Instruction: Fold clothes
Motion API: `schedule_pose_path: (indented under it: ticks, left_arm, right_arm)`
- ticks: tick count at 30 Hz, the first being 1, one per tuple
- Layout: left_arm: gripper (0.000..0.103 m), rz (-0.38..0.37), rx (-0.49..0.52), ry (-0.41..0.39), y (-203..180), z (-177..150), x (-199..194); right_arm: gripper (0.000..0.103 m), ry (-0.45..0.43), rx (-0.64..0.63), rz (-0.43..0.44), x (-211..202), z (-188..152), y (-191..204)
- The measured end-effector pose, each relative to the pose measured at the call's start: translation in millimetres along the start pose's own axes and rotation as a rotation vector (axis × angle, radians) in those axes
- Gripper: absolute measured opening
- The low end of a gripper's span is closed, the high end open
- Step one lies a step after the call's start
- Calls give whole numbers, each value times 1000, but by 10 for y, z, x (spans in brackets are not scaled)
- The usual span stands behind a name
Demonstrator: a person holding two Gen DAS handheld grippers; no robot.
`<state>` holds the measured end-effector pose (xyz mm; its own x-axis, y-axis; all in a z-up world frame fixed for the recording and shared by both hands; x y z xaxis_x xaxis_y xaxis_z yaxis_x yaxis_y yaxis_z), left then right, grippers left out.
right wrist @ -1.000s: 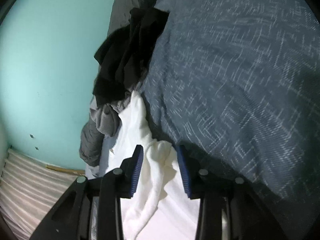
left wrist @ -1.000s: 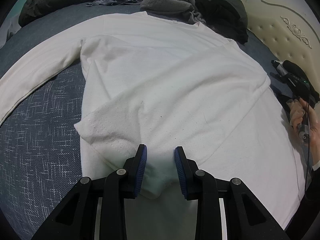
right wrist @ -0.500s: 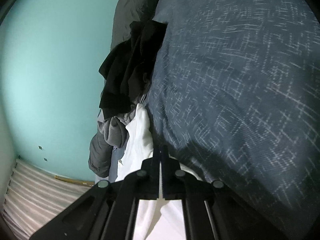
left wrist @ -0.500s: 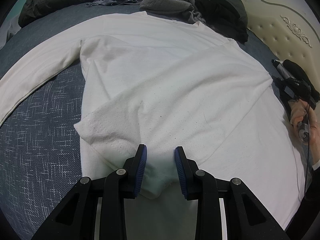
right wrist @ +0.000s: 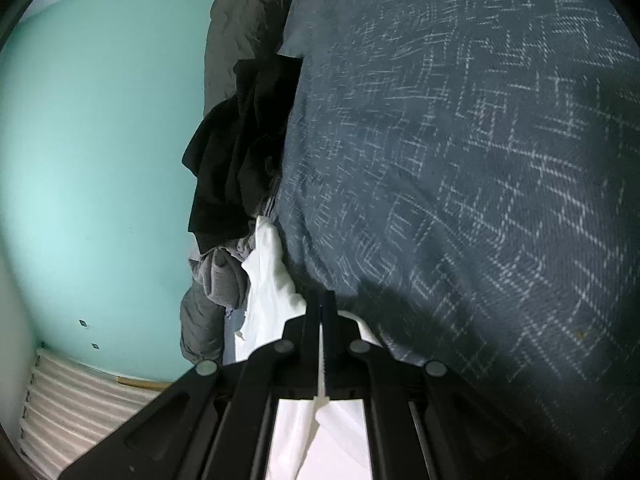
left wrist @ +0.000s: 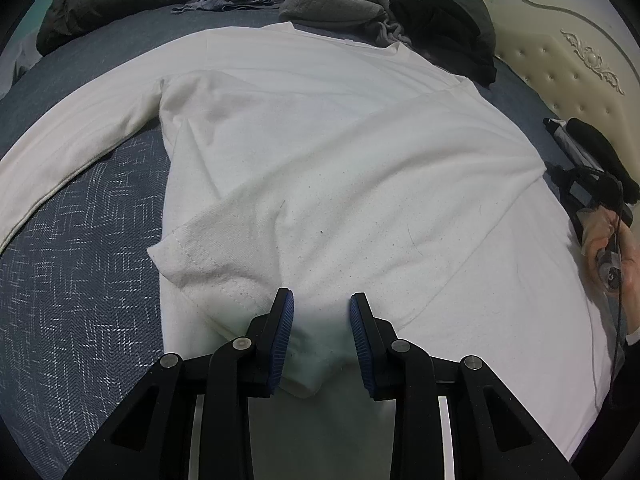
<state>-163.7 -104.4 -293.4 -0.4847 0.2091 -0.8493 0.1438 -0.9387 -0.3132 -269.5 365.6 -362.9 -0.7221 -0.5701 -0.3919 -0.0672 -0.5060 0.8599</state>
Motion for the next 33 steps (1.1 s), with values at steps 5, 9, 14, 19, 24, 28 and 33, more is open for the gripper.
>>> schedule_pose_path:
  ticks: [5,9,14,19,24,28,33]
  left_arm:
    - [32,2,2,0,-19,3,16]
    - [33,-3,-1,2,-9,15,17]
    - [36,-9,-2,4,-26,9,29]
    - [38,-13,7,-2,-60,1,39]
    - [38,-31,-12,2,-43,19,45]
    - [38,-42,-18,3,-18,22,43]
    - [38,-56,-25,5,12,26,41]
  right_arm:
    - [4,25,-24,-25,49,30,50]
    - [4,10,-105,-59,-11,169,184]
    - [7,27,-230,-113,-32,371,440]
    - [28,140,-378,-208,295,637,776]
    - [29,311,-559,-254,953,807,1172]
    - [30,410,-691,-312,1447,863,1398]
    - [30,460,-733,-384,1853,905,1433]
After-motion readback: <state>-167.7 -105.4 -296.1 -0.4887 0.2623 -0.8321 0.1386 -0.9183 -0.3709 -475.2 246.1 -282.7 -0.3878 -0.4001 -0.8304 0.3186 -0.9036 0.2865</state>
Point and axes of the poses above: each gripper's, at about its wrist camera, not at the fingertips, and x roughly the way its jaws point, y to its left, z to its top, the point moved 2 cm from there along x, roughly the way its jaws point, and after that the axes turned 14 degrees about -x, right-handed, at the moved point
